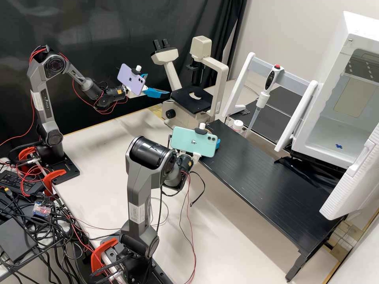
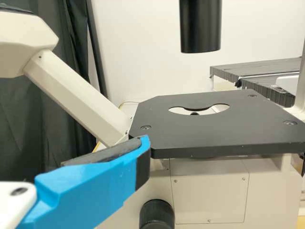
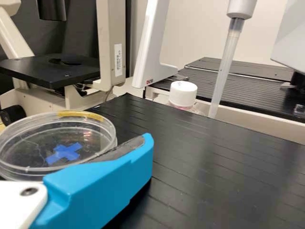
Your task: Move the petri dish to the incubator
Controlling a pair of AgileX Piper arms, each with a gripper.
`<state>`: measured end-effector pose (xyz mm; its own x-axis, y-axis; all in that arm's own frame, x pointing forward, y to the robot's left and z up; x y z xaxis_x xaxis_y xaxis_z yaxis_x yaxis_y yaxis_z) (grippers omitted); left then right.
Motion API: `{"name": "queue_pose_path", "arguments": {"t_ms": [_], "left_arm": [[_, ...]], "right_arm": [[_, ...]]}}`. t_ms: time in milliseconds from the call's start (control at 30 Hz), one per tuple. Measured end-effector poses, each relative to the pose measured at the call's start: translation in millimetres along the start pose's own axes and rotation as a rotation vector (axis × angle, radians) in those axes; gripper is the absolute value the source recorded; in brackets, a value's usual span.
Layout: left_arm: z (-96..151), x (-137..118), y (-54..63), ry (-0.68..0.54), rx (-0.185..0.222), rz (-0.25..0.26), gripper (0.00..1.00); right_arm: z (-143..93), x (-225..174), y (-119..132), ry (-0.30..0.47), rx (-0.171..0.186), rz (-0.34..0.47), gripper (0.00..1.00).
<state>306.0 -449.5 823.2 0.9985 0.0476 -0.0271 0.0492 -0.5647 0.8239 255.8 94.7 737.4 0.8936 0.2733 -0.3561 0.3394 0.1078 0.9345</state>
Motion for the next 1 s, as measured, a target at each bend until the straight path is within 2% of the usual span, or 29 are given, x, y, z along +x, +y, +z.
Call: {"name": "queue_pose_path", "arguments": {"t_ms": [300,467,600,1000], "left_arm": [[0.0,0.0,0.0,0.0,0.0,0.0,1.0],[0.0,0.0,0.0,0.0,0.0,0.0,1.0],[0.0,0.0,0.0,0.0,0.0,0.0,1.0],[0.0,0.0,0.0,0.0,0.0,0.0,1.0]], "right_arm": [[-0.1,1.2,0.5,0.003,0.002,-0.002,0.0],[1.3,2.2,3.4,0.005,-0.008,-0.003,0.0],[0.8,2.7,3.6,0.01,0.005,-0.007,0.0],[1.3,2.9,4.5,0.011,0.006,-0.007,0.0]]}}
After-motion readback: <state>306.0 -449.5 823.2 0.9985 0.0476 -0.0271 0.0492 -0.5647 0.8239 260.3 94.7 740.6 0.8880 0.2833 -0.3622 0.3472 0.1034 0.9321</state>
